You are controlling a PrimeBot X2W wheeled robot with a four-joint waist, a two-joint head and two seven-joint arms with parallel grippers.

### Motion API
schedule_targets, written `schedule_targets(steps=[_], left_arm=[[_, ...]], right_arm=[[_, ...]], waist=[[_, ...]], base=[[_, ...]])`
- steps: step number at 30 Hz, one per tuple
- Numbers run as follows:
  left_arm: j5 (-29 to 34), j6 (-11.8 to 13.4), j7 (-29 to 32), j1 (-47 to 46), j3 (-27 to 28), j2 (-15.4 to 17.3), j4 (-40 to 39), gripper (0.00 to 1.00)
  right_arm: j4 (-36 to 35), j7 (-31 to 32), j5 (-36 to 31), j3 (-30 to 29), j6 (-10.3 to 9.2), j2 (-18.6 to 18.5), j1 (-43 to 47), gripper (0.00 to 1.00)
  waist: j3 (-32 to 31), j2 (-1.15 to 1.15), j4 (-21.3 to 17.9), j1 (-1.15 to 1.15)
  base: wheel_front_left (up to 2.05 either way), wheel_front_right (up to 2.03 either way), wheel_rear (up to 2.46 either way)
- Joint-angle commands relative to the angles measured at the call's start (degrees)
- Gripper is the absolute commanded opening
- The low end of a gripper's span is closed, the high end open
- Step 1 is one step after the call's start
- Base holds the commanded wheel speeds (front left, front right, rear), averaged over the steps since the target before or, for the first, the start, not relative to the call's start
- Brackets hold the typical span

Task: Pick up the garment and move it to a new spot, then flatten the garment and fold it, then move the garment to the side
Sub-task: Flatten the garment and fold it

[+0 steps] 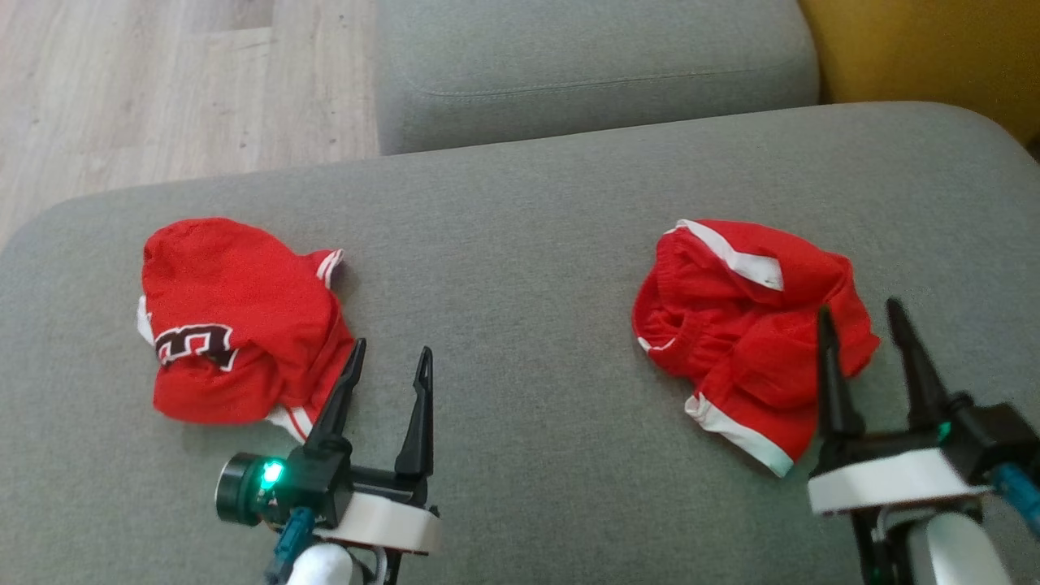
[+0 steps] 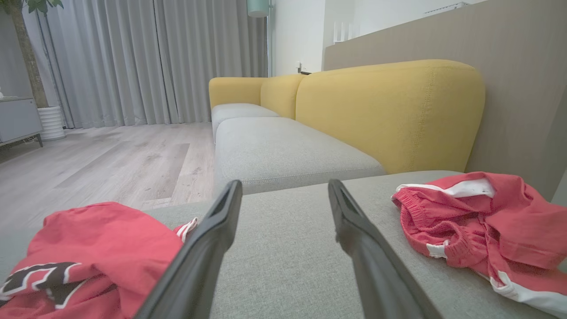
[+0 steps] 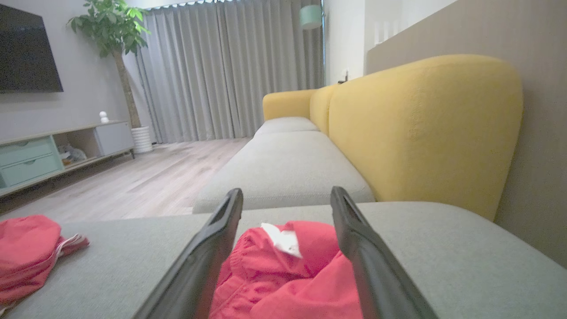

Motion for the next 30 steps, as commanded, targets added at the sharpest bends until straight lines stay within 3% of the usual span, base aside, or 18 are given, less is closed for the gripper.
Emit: schedule_targets(steps=[1,10,16,30], left_arm=[[0.5,-0.1,-0.6,-1.2,2.0,-0.3,-1.9,1.0],[0.8,-0.5,-0.6,-1.4,1.9,-0.6,-1.6,1.0],[1.0,-0.8,-0.6,-1.9,1.4,-0.8,-1.2,1.0],[1.2,-0.8,-0.6,-2.9,1.5,-1.2,-1.2,1.0]], right_arm=[[-2.1,0.4,-0.6,2.2,0.44,-0.3,-0.1,1.0],[3.1,7.0,-3.7,8.5,0.44,-0.3,0.7,1.0],[9.3,10.8,-5.6,8.7,0.44,-0.3,-0.5,1.0],[20.5,11.5,-7.4,8.1,0.44,-0.3,-5.9,1.0]], waist=[[0.1,0.0,0.8,0.0],[1.4,0.0,3.3,0.0],[2.3,0.0,4.7,0.0],[4.5,0.0,6.2,0.0]], base=[[0.0,0.0,0.0],[0.0,0.0,0.0],[0.0,0.0,0.0],[0.0,0.0,0.0]])
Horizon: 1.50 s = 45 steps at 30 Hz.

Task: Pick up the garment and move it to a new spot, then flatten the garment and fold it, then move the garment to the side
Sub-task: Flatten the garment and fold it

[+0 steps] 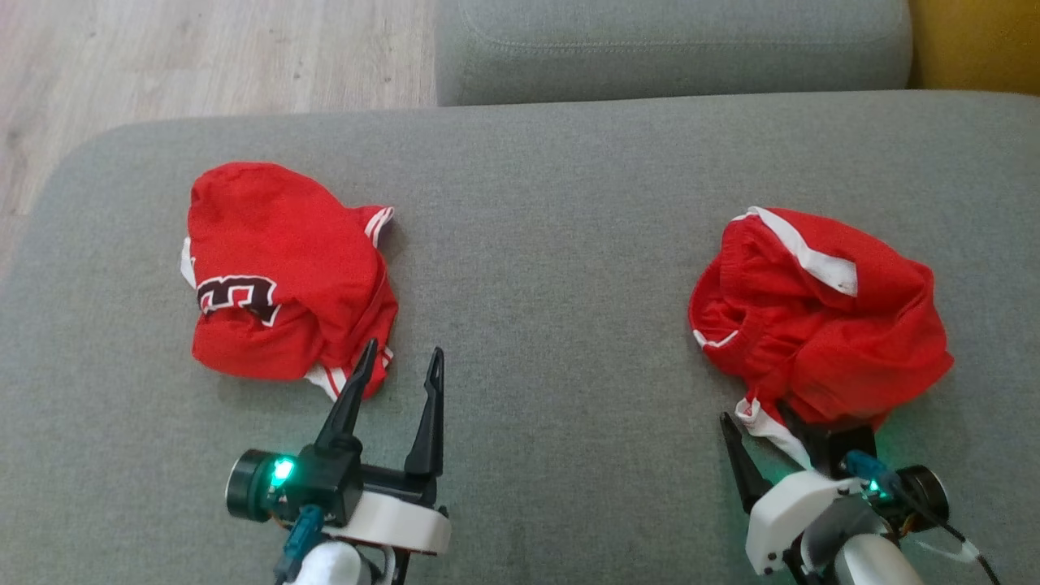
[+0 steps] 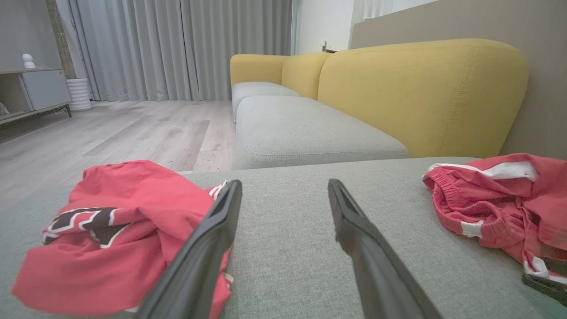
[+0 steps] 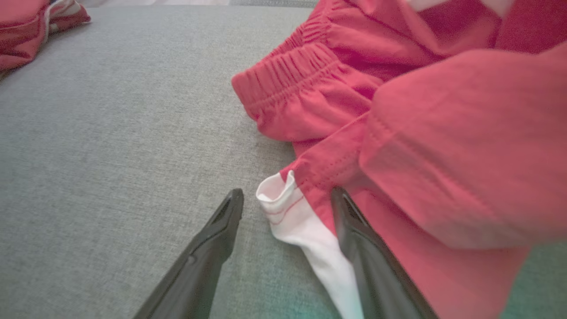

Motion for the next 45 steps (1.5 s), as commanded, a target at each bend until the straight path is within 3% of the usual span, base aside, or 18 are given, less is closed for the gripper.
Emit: schedule_targets(steps=[1,3,4,5,12,18,23,28,35,40,45], left_arm=[[0.7,-0.1,-0.6,-2.8,1.7,-0.3,-1.8,1.0],[0.8,-0.1,-0.6,-3.0,1.8,-0.4,-1.9,1.0],[0.8,-0.1,-0.6,-3.1,1.8,-0.4,-1.9,1.0],[0.8,-0.1,-0.6,-3.2,1.9,-0.4,-1.8,1.0],[1.0,-0.2,-0.6,-3.4,2.4,-0.4,-1.4,1.0],[0.9,-0.3,-0.6,-2.7,3.0,-0.5,-1.2,1.0],[0.8,-0.2,-0.6,-1.9,3.1,-0.5,-1.2,1.0],[0.7,-0.2,-0.6,-1.5,3.1,-0.6,-1.3,1.0],[0.3,-0.1,-0.6,-1.2,2.9,-0.7,-1.6,1.0],[-0.4,0.1,-0.6,-1.6,2.7,-0.8,-2.1,1.0],[-0.8,0.4,-0.6,-1.6,2.2,-0.9,-1.9,1.0]], right_arm=[[-0.9,-0.5,-0.2,1.1,0.44,-0.3,-2.6,1.0],[0.4,-0.5,0.1,0.9,0.44,-0.3,-3.4,0.94],[1.0,-0.6,0.2,0.7,0.44,-0.3,-3.7,0.1],[1.5,-0.8,0.3,0.6,0.44,-0.3,-4.1,0.0],[3.1,-2.7,0.8,-1.7,0.44,-0.3,-5.4,0.0],[0.2,-3.8,1.7,-1.8,0.44,-0.3,-4.9,0.0],[-8.7,-3.8,6.9,0.6,0.44,-0.3,-4.6,0.0],[-18.6,-1.3,8.7,-1.4,0.44,-0.3,-7.3,0.0],[-29.6,7.6,6.9,-7.3,0.44,-0.4,-21.3,0.0],[-22.7,12.1,5.6,-5.1,0.44,-2.6,-34.4,0.0],[-11.8,8.5,8.9,0.9,0.44,-1.3,-45.1,0.0]], waist=[[0.3,0.0,0.0,0.0],[0.7,0.0,-0.1,0.0],[0.8,0.0,-0.1,0.0],[0.9,0.0,-0.2,0.0],[0.4,0.0,-1.0,0.0],[-1.0,0.0,-2.1,0.0],[-2.7,0.0,-3.1,0.0],[-3.9,0.0,-3.5,0.0],[-4.9,0.0,-2.4,0.0],[-5.1,0.0,-0.2,0.0],[-5.3,0.0,1.7,0.0]], base=[[0.0,0.0,0.0],[0.0,0.0,0.0],[0.0,0.0,0.0],[0.0,0.0,0.0],[0.0,0.0,0.0],[0.0,0.0,0.0],[0.0,0.0,0.0],[0.0,0.0,0.0],[0.0,0.0,0.0],[0.0,0.0,0.0],[0.0,0.0,0.0]])
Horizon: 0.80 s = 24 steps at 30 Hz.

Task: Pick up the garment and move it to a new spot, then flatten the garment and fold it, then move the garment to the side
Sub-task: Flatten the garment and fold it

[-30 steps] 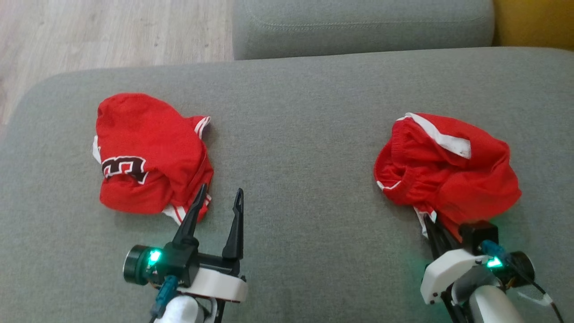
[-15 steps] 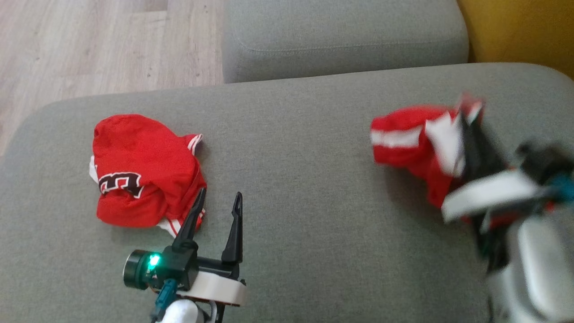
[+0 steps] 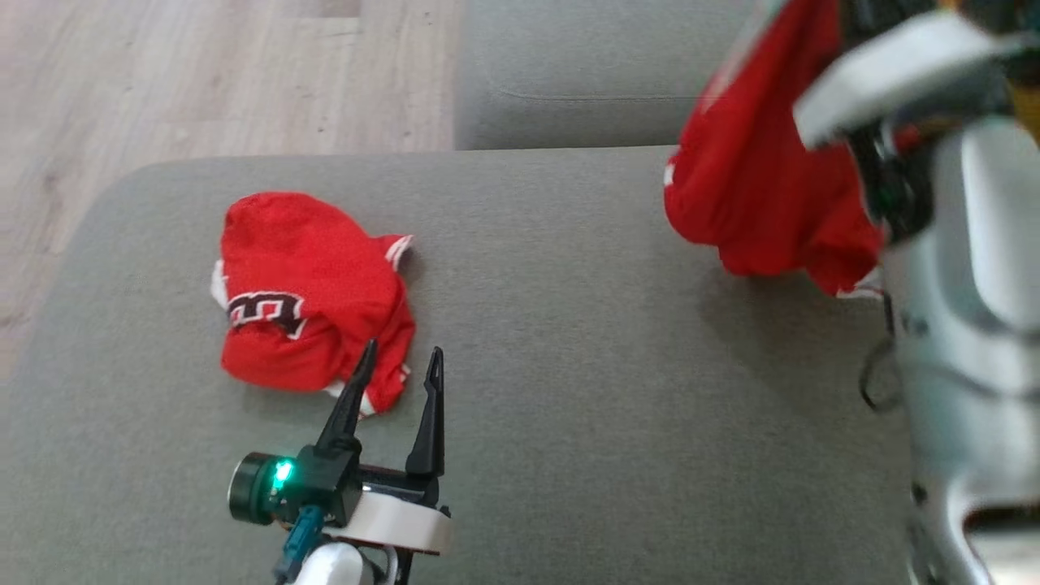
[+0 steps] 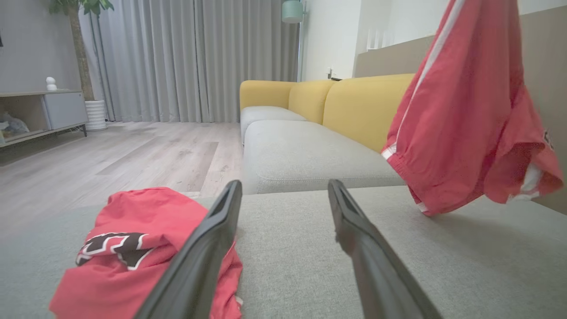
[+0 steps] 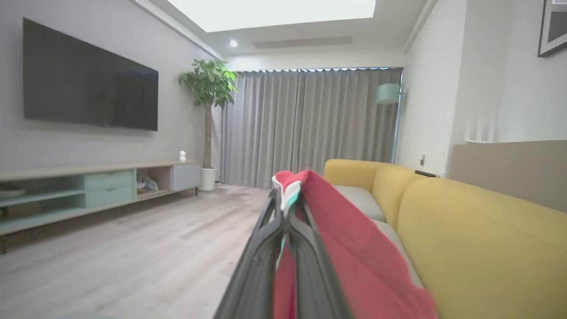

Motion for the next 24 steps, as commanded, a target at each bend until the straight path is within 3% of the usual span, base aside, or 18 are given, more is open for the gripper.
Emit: schedule_targets(steps=[1,7,11,15,24], left_arm=[[-0.4,0.4,-0.6,-1.7,1.6,-0.3,-1.8,1.0],[-0.7,1.0,-0.6,-1.2,1.6,-0.3,-2.0,1.0],[-0.6,1.4,-0.6,-0.5,2.2,-0.3,-2.4,1.0],[-0.6,1.5,-0.6,0.0,2.3,-0.3,-2.7,1.0],[0.1,0.9,-0.6,-1.4,2.1,-0.3,-3.0,1.0]], right_arm=[[0.6,-1.9,1.8,1.6,0.43,1.6,-6.6,0.0],[11.3,-10.6,4.0,1.5,0.43,2.2,-18.2,0.0],[16.0,-13.5,3.7,-1.6,0.43,2.2,-19.0,0.0],[17.9,-13.9,4.1,-4.3,0.43,1.2,-12.7,0.0],[17.5,-9.4,1.9,-12.6,0.43,-1.4,13.3,0.0]], waist=[[-0.2,0.0,0.9,0.0],[-0.7,0.0,2.3,0.0],[-0.7,0.0,1.5,0.0],[-0.4,0.0,-0.3,0.0],[2.1,0.0,-3.2,0.0]], base=[[0.0,0.0,0.0],[0.0,0.0,0.0],[0.0,0.0,0.0],[0.0,0.0,0.0],[0.0,0.0,0.0]])
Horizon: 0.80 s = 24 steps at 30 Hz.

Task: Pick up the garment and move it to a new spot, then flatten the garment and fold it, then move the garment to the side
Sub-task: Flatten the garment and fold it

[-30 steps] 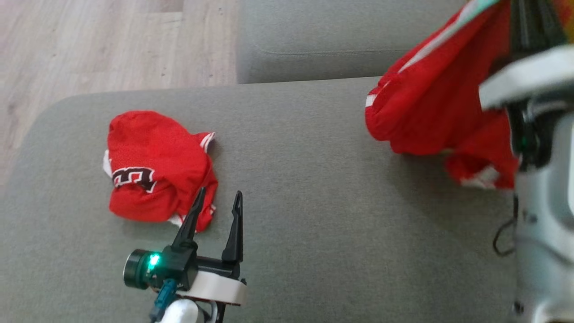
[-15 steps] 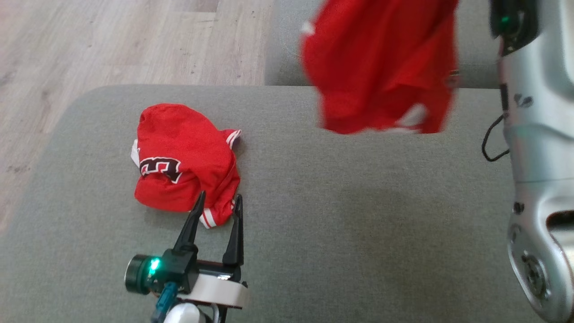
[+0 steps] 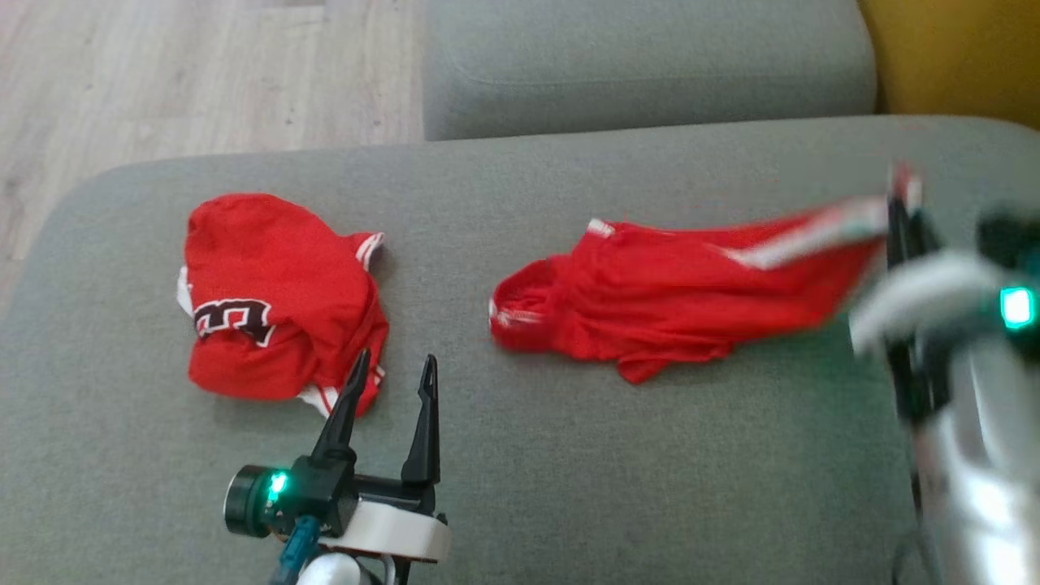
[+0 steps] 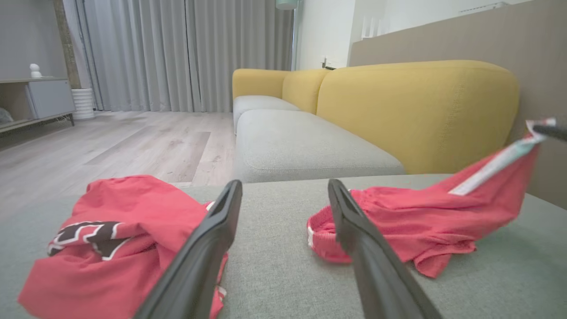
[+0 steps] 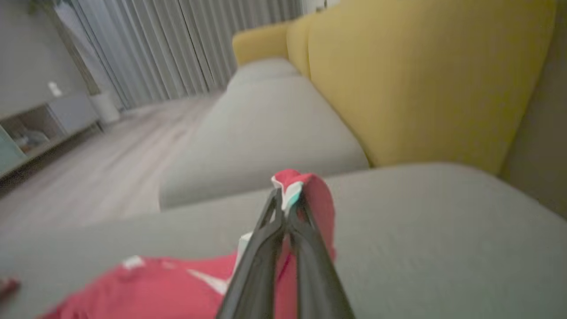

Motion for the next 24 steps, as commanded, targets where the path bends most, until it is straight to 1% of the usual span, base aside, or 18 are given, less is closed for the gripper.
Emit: schedule_targets(steps=[1,2,3,5,9,18,19,20,21,24], left_arm=[[0.7,-0.2,-0.6,-3.1,2.0,-0.2,-2.0,1.0],[0.8,-0.3,-0.6,-3.2,2.1,-0.2,-1.9,1.0],[0.8,-0.3,-0.6,-3.2,2.1,-0.2,-1.9,1.0],[1.2,-0.7,-0.6,-3.5,2.3,-0.2,-1.5,1.0],[1.4,-1.1,-0.6,-3.9,2.0,-0.2,-1.1,1.0],[1.2,-1.1,-0.6,-4.1,1.6,-0.2,-0.8,1.0],[1.2,-1.1,-0.6,-4.1,1.6,-0.2,-0.8,1.0],[1.2,-1.0,-0.6,-4.1,1.6,-0.2,-0.8,1.0],[1.2,-1.0,-0.6,-4.1,1.7,-0.2,-0.8,1.0],[1.2,-0.9,-0.6,-4.1,1.8,-0.2,-0.8,1.0]], right_arm=[[-2.5,0.3,-1.4,-0.5,0.43,-0.3,-0.3,0.0],[-2.6,0.6,-2.1,-1.7,0.43,-0.4,1.3,0.0],[-2.6,0.6,-2.1,-1.7,0.43,-0.4,1.3,0.0],[-3.3,1.1,-4.8,-4.4,0.43,-0.2,4.1,0.0],[-3.8,1.8,-6.6,-6.7,0.43,0.5,5.4,0.0],[-5.5,3.3,-9.5,-9.1,0.43,2.1,7.6,0.0],[-5.8,3.3,-9.8,-9.5,0.43,2.2,7.7,0.22],[-6.1,3.4,-10.1,-10.0,0.43,2.3,7.9,0.7],[-6.4,3.7,-10.3,-10.8,0.43,2.5,8.1,1.0],[-8.1,3.9,-10.3,-12.3,0.43,3.0,8.4,1.0]], waist=[[0.8,0.0,-0.7,0.0],[1.0,0.0,-0.8,0.0],[1.0,0.0,-0.8,0.0],[1.4,0.0,-1.3,0.0],[1.5,0.0,-1.2,0.0],[1.4,0.0,-0.4,0.0],[1.3,0.0,-0.3,0.0],[1.3,0.0,-0.3,0.0],[1.3,0.0,-0.4,0.0],[1.2,0.0,-0.5,0.0]], base=[[0.0,0.0,0.0],[0.0,0.0,0.0],[0.0,0.0,0.0],[0.0,0.0,0.0],[0.0,0.0,0.0],[0.0,0.0,0.0],[0.0,0.0,0.0],[0.0,0.0,0.0],[0.0,0.0,0.0],[0.0,0.0,0.0]])
